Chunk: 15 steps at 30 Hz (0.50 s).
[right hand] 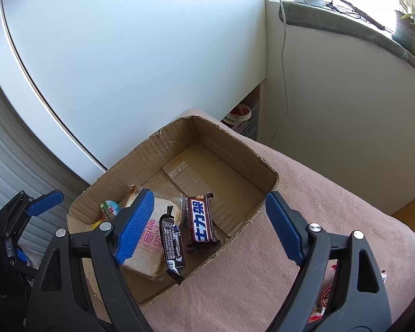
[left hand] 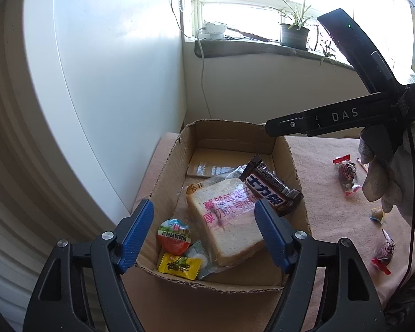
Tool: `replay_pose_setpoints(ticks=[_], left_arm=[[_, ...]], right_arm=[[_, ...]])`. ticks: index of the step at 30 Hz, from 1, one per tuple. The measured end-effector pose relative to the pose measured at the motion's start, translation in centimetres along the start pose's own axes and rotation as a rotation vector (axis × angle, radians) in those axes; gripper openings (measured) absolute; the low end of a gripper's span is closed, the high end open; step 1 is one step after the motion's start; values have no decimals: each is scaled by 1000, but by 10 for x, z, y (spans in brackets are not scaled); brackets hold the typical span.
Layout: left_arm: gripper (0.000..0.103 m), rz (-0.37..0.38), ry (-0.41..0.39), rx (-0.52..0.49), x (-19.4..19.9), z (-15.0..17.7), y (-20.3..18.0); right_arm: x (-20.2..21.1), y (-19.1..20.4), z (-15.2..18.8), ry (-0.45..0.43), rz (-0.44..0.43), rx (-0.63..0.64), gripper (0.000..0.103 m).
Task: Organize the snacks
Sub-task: 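Open both tools to drop the snacks into the box, then withdraw both tools from the box toward the remaining snacks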
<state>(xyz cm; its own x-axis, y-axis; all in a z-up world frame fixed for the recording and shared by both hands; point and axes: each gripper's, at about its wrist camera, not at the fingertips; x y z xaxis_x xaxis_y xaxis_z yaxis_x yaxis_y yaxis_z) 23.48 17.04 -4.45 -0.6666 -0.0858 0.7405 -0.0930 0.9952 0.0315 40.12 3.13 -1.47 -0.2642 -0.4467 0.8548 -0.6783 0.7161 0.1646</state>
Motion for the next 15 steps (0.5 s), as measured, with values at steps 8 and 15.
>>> replay_pose_setpoints(ticks=[8,15], left_arm=[[75,2,-14,-11,10,1,-11],[75,33,-27,-21,22,4,-30]], right_arm=[[27,-7,15,-30,10,-11,85],[63,-20,44,-69,11,-39,85]])
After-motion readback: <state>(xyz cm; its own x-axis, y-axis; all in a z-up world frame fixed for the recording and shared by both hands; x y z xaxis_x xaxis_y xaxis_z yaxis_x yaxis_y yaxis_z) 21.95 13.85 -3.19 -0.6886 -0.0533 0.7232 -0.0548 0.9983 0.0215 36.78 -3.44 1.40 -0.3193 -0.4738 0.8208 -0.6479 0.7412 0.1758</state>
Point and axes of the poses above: each gripper's, at about its wrist camera, not at the fingertips, and x roughly against the way its jaws point, y to its left, z to its underside, and after that the axes turned 7 degrees about y, right-handed
